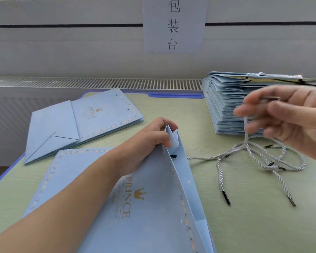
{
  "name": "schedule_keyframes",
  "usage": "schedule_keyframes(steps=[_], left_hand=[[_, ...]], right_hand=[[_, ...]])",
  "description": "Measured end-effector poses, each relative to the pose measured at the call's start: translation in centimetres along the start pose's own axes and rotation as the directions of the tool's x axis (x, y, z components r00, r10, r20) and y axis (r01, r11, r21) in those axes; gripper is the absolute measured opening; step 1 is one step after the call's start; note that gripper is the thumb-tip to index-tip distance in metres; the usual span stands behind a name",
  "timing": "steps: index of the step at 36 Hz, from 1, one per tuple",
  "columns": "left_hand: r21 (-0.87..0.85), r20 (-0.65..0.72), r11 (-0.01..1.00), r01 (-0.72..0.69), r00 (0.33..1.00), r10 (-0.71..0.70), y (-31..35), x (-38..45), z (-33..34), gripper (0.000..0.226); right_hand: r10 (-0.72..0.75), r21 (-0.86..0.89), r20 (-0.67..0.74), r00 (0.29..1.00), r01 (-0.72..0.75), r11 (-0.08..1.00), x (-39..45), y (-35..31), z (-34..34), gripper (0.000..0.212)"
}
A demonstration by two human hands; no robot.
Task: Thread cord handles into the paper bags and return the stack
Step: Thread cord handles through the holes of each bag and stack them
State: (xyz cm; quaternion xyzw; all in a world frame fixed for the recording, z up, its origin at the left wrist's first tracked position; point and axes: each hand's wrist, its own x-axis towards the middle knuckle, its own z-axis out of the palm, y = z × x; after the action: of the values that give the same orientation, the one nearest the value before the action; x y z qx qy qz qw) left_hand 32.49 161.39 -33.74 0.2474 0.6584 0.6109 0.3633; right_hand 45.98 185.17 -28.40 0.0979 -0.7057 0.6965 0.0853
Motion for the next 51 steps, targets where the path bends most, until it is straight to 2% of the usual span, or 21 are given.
schedule_keyframes(steps=[1,2,4,7,13,17,19,24,28,32,38,45,51], left_hand=[[-0.004,0.001,1.000,0.002,1.000,-0.002,0.0,0.0,-0.1,0.047],[-0.012,0.002,1.000,0.004,1.000,-0.004,0.0,0.0,-0.1,0.046],[-0.032,0.005,0.999,0.009,1.000,-0.009,-0.1,0.0,-0.3,0.046],[-0.075,-0.009,0.997,0.003,1.000,-0.003,-0.1,0.1,-0.7,0.049],[-0.136,-0.105,0.990,-0.025,0.994,0.010,0.3,0.2,-1.7,0.047],[-0.151,-0.105,0.988,-0.042,0.994,0.027,0.2,0.2,-1.6,0.047],[-0.148,-0.105,0.988,-0.046,0.994,0.031,0.2,0.2,-1.6,0.046],[-0.159,-0.095,0.986,-0.051,0.995,0.036,0.1,0.3,-1.6,0.046],[-0.161,-0.089,0.985,-0.055,0.995,0.041,0.1,0.3,-1.6,0.045],[-0.171,-0.090,0.983,-0.060,0.995,0.045,0.1,0.2,-1.7,0.044],[-0.187,-0.117,0.980,-0.067,0.992,0.046,0.1,0.3,-1.6,0.044],[-0.184,-0.143,0.981,-0.066,0.989,0.040,0.2,0.4,-1.4,0.043],[-0.173,-0.148,0.983,-0.062,0.988,0.036,0.3,0.3,-1.3,0.043]], right_hand=[[0.062,-0.093,0.022,0.998,-0.060,0.994,0.4,-0.2,1.4,0.028],[0.120,-0.197,0.124,0.985,-0.094,0.976,0.6,-0.1,2.4,0.036],[0.225,-0.401,0.183,0.957,-0.136,0.906,0.6,1.0,3.9,0.045],[0.265,-0.618,0.223,0.938,-0.074,0.782,0.3,2.0,5.5,0.024],[0.320,-0.730,0.292,0.901,-0.006,0.683,-1.3,2.2,7.3,0.017],[0.319,-0.767,0.297,0.900,0.026,0.641,-1.5,3.2,8.2,0.030],[0.307,-0.756,0.297,0.904,0.026,0.654,-1.6,3.8,8.6,0.032],[0.289,-0.629,0.273,0.918,-0.057,0.775,-2.1,4.3,9.8,0.026],[0.248,-0.514,0.221,0.943,-0.104,0.852,-2.2,4.5,10.3,0.035],[0.235,-0.487,0.156,0.959,-0.133,0.863,-2.1,4.8,10.5,0.022],[0.210,-0.381,0.118,0.970,-0.151,0.912,-2.3,4.6,11.1,0.021],[0.340,-0.291,0.194,0.920,-0.277,0.916,-2.7,4.5,11.8,0.027],[0.326,-0.227,0.103,0.940,-0.297,0.928,-2.5,5.0,11.7,0.016]])
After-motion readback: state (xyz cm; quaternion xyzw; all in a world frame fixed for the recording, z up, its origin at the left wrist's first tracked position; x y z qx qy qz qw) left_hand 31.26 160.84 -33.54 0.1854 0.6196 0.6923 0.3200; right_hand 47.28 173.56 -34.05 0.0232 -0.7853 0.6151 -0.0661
